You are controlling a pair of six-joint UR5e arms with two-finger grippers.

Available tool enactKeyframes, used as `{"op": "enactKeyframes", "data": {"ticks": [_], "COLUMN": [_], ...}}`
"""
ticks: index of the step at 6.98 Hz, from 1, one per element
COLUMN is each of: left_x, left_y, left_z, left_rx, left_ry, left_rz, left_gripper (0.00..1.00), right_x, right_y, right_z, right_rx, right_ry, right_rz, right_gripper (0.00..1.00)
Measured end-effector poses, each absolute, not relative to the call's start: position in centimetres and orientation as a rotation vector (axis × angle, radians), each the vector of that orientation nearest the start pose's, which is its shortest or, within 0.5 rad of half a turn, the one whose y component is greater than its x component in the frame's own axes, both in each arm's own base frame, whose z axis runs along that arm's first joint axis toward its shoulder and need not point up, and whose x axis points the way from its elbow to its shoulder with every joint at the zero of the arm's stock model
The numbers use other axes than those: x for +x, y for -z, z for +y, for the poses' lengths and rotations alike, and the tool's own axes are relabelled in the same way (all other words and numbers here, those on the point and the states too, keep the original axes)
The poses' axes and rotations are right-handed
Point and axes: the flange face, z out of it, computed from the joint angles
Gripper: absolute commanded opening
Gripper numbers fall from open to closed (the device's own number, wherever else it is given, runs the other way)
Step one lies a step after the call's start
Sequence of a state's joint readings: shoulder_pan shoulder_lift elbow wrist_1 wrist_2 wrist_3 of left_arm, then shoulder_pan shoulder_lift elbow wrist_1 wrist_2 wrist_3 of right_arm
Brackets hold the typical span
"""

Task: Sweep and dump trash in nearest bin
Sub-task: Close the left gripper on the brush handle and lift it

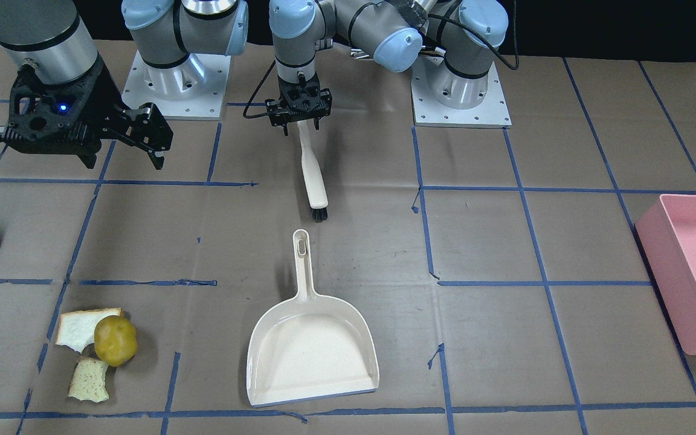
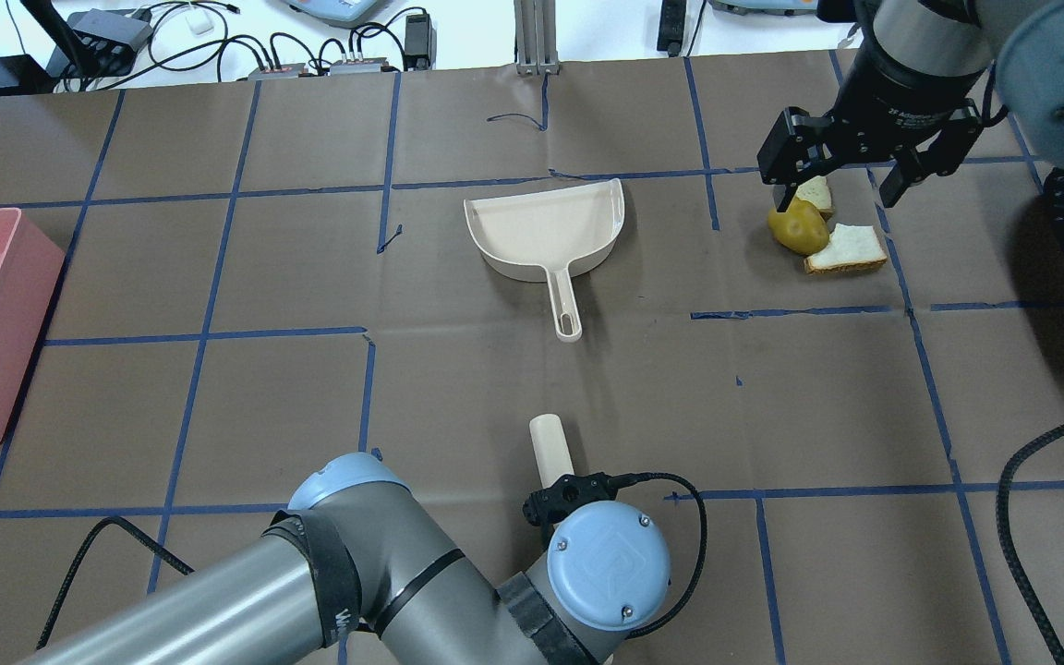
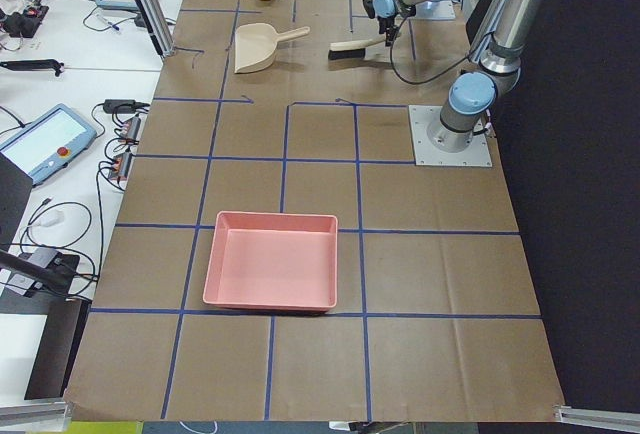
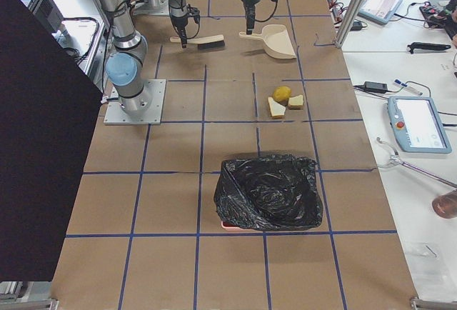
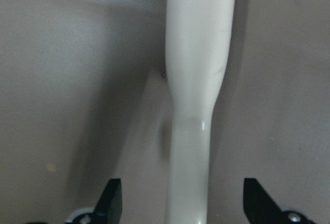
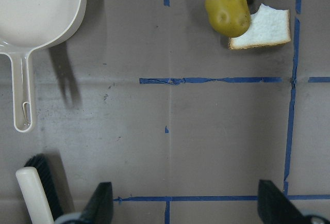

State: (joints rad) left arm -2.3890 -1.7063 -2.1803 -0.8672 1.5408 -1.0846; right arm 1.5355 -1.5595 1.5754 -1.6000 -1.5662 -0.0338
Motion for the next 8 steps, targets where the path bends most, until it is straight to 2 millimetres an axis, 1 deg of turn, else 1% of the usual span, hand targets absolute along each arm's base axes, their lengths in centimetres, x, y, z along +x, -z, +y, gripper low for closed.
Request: {"op": "enactKeyframes", "data": {"ticks": [2, 3, 6, 7, 8], "left_x": [-41.7, -41.8, -41.5, -41.4, -40.9], "left_y": [-21.4, -21.6, -22.3, -23.5, -25.3], "left_z": [-19.7, -19.3, -18.9, -18.9, -19.1], "left_rx": [-0.415, -0.416, -0.399, -0.338, -0.207], "left_ry": [-0.141, -0.178, -0.183, -0.147, -0.063], "left_rz": [3.122, 3.140, 3.163, 3.191, 3.223], "left_gripper": [0.21, 0.00, 0.00, 0.00, 0.00], "right_x": [11.6, 11.6, 11.6, 11.6, 11.6], "right_y": [-48.3, -48.3, -48.3, -48.3, -48.3], "right_z": [-50.2, -50.2, -50.2, -50.2, -50.2], "right_rx": [0.002, 0.002, 0.002, 0.002, 0.002], "right_ry": [0.021, 0.021, 0.023, 0.022, 0.022], "right_rz": [3.137, 3.137, 3.137, 3.137, 3.137], "right_gripper": [1.00, 1.00, 1.00, 1.00, 1.00]}}
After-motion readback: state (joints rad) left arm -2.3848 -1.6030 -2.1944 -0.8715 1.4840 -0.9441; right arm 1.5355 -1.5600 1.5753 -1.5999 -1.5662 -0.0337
